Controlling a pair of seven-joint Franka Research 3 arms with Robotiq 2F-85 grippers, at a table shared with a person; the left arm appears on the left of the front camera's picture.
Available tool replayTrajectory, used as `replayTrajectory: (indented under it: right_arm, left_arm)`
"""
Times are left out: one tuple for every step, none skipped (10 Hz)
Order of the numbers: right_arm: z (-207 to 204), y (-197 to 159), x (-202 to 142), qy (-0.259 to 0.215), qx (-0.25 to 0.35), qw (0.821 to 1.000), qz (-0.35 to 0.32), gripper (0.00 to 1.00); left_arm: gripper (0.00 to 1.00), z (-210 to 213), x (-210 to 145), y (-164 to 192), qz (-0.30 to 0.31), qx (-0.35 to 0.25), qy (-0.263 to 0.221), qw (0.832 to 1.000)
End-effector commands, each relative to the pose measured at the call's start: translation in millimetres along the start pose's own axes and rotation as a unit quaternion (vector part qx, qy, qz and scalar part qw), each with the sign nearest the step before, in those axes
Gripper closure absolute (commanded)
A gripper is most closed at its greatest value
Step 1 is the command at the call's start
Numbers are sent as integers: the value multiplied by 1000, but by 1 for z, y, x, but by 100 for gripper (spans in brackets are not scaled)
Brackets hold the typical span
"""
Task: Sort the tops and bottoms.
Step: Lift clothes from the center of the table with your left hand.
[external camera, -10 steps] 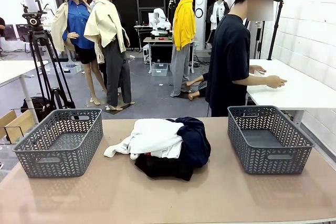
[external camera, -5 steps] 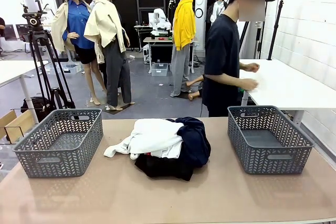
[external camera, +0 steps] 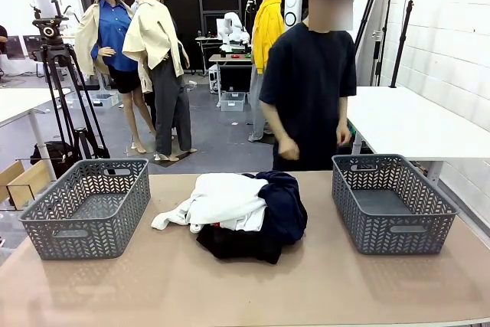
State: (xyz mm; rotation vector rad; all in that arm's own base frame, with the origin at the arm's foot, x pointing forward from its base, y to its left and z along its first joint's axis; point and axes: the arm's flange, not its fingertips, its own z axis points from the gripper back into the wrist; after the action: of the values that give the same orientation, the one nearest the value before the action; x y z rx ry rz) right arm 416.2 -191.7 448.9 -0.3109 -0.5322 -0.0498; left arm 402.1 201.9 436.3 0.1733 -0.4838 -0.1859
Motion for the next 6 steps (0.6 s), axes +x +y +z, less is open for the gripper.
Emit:
replayTrajectory:
  right_arm:
    - [-1,0,1,1,0,1000,2,0]
    - [-1,0,1,1,0,1000,2,0]
    - [-1,0,1,1,0,1000,2,0]
    - [-1,0,1,1,0,1000,2,0]
    - [-1,0,1,1,0,1000,2,0]
    - [-1,0,1,1,0,1000,2,0]
  left_arm:
    - [0,0,0,1,4,9,3,1000]
    - [0,0,0,1,4,9,3,1000]
    - [0,0,0,1,4,9,3,1000]
    - [0,0,0,1,4,9,3,1000]
    - [0,0,0,1,4,9,3,1000]
    - [0,0,0,1,4,9,3,1000]
